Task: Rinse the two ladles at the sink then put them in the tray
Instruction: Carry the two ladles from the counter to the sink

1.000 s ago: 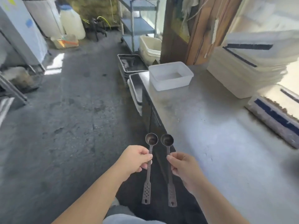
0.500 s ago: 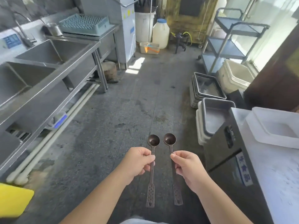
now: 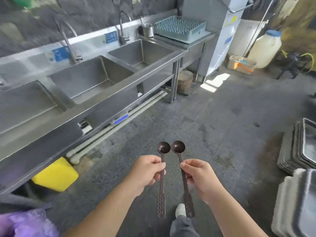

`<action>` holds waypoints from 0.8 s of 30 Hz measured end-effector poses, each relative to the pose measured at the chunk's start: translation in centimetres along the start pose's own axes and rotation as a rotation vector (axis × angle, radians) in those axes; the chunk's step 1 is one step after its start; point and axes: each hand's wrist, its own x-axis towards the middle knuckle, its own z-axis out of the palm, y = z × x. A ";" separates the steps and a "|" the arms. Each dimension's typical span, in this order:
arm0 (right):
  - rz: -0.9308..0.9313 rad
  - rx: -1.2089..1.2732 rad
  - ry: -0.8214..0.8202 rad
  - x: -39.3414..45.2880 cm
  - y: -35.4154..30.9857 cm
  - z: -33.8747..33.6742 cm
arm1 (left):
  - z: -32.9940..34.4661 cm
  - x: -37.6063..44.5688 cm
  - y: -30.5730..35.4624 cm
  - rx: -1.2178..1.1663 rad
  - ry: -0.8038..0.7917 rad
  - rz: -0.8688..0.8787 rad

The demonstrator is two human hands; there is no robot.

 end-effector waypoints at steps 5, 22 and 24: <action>0.009 -0.100 -0.179 10.5 -7.0 0.9 | -1.9 6.5 5.2 -0.085 0.164 -0.006; 0.028 -0.381 -0.527 39.4 -18.5 18.4 | -20.8 26.5 13.7 -0.335 0.531 0.007; 0.043 -0.386 -0.548 41.9 -20.0 21.0 | -23.7 28.3 14.8 -0.345 0.541 0.004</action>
